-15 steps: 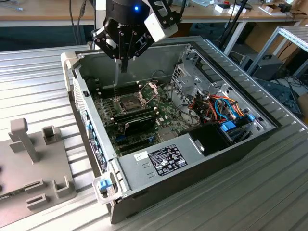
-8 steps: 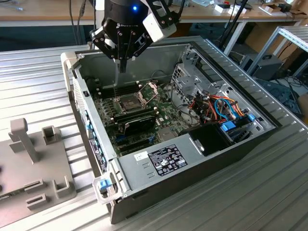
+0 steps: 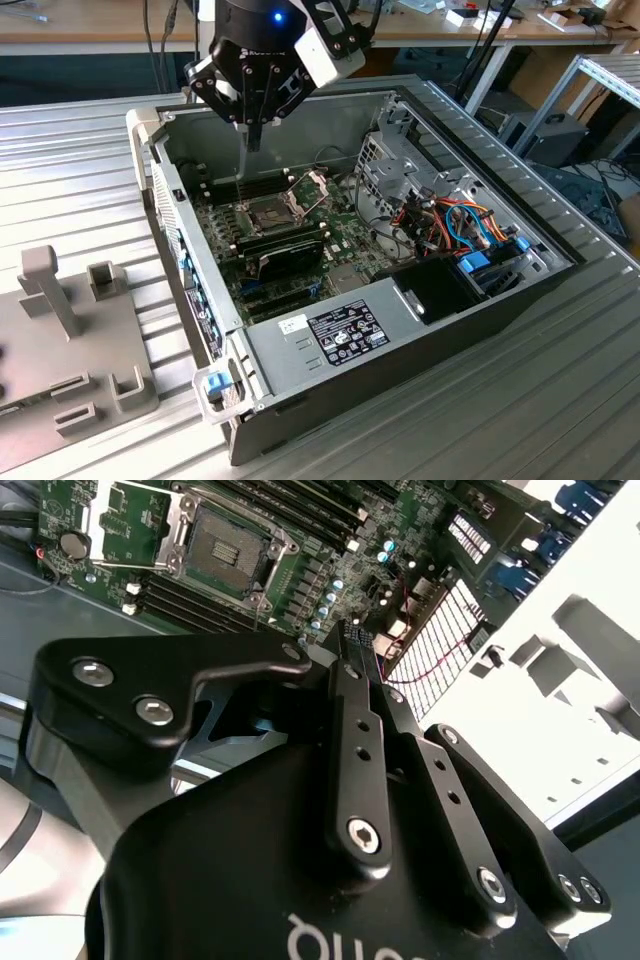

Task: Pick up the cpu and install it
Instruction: 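Reach for the cpu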

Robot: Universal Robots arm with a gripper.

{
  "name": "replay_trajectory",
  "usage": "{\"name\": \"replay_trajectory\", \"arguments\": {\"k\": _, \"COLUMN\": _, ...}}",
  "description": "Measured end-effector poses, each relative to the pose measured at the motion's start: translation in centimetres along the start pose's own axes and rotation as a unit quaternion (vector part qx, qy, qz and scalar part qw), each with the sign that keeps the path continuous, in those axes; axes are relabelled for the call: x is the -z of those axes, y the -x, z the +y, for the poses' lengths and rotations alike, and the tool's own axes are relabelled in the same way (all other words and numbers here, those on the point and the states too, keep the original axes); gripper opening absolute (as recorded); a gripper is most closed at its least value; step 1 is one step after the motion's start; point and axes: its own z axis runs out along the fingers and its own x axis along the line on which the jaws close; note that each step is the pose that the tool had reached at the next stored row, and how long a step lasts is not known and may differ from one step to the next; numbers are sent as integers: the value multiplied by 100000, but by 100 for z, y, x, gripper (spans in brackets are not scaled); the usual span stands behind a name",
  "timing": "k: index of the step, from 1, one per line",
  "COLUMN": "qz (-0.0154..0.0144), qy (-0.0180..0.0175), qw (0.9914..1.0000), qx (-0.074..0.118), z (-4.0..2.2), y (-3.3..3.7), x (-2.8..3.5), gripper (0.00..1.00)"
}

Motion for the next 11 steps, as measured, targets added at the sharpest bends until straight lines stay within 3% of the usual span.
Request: {"name": "replay_trajectory", "arguments": {"k": 11, "qz": -1, "qy": -4, "qw": 100000, "qx": 2, "z": -2, "y": -25, "x": 1, "gripper": 11}}
